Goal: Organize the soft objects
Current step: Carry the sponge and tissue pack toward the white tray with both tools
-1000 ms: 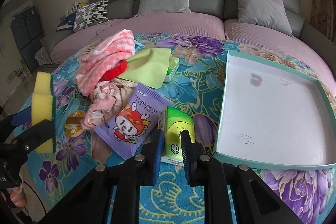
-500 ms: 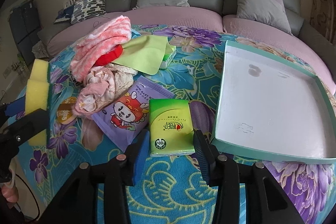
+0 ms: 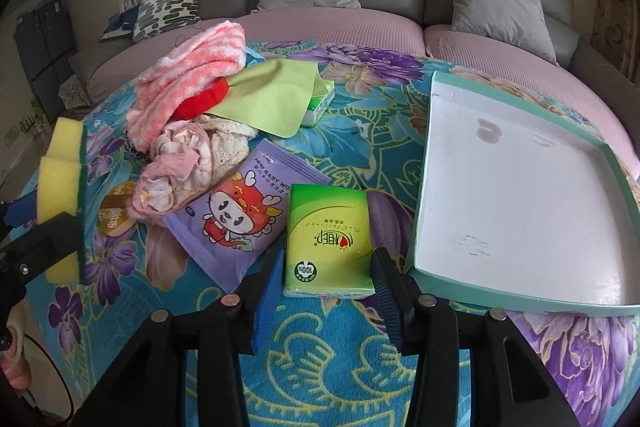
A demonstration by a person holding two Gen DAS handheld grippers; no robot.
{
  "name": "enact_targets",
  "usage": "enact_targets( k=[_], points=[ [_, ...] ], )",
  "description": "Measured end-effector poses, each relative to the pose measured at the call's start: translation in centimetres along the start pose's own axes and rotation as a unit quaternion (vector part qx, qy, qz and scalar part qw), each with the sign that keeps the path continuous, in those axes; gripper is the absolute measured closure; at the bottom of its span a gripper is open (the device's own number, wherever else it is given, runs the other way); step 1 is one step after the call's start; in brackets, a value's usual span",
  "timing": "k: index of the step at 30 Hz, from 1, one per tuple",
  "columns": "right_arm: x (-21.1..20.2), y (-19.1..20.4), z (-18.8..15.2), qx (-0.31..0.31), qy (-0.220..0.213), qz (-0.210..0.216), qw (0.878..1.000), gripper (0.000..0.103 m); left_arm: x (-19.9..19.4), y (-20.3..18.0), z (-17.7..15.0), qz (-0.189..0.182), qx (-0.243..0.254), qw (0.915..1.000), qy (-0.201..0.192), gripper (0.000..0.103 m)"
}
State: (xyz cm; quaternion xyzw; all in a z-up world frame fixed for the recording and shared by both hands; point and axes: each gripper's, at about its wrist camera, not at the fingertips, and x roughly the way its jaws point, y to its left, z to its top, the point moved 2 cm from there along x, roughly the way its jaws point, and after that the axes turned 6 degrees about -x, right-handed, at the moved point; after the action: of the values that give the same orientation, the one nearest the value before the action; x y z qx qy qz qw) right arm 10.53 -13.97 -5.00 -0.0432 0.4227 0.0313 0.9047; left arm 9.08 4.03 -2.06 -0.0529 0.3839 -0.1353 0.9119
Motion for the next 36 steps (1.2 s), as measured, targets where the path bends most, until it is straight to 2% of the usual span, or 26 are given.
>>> enact_targets(
  k=[23, 26, 28, 30, 35, 36],
  points=[
    [-0.63, -0.68, -0.21, 0.017, -0.014, 0.021, 1.0, 0.061, -0.14, -0.64, 0.08, -0.006, 0.008, 0.9999, -0.002, 0.004],
    [-0.7, -0.51, -0.26, 0.009, -0.016, 0.012, 1.0, 0.056, -0.13, -0.74, 0.06, -0.006, 0.01, 0.9999, -0.002, 0.004],
    [-0.67, -0.47, -0.35, 0.006, -0.013, -0.001, 1.0, 0.042, -0.15, -0.81, 0.05, -0.006, 0.011, 0.9999, -0.003, 0.004],
    [-0.63, -0.45, -0.45, 0.006, -0.01, 0.003, 1.0, 0.041, -0.18, -0.83, 0.02, -0.007, 0.011, 0.9999, -0.003, 0.004],
    [0.02, -0.42, -0.63, 0.008, 0.007, 0.005, 1.0, 0.042, 0.01, -0.68, -0.11, -0.009, 0.008, 0.9999, -0.001, 0.004],
    [0.09, -0.5, -0.69, 0.011, 0.009, 0.008, 1.0, 0.052, 0.05, -0.62, -0.14, -0.009, 0.008, 0.9999, 0.0, 0.004]
  ],
)
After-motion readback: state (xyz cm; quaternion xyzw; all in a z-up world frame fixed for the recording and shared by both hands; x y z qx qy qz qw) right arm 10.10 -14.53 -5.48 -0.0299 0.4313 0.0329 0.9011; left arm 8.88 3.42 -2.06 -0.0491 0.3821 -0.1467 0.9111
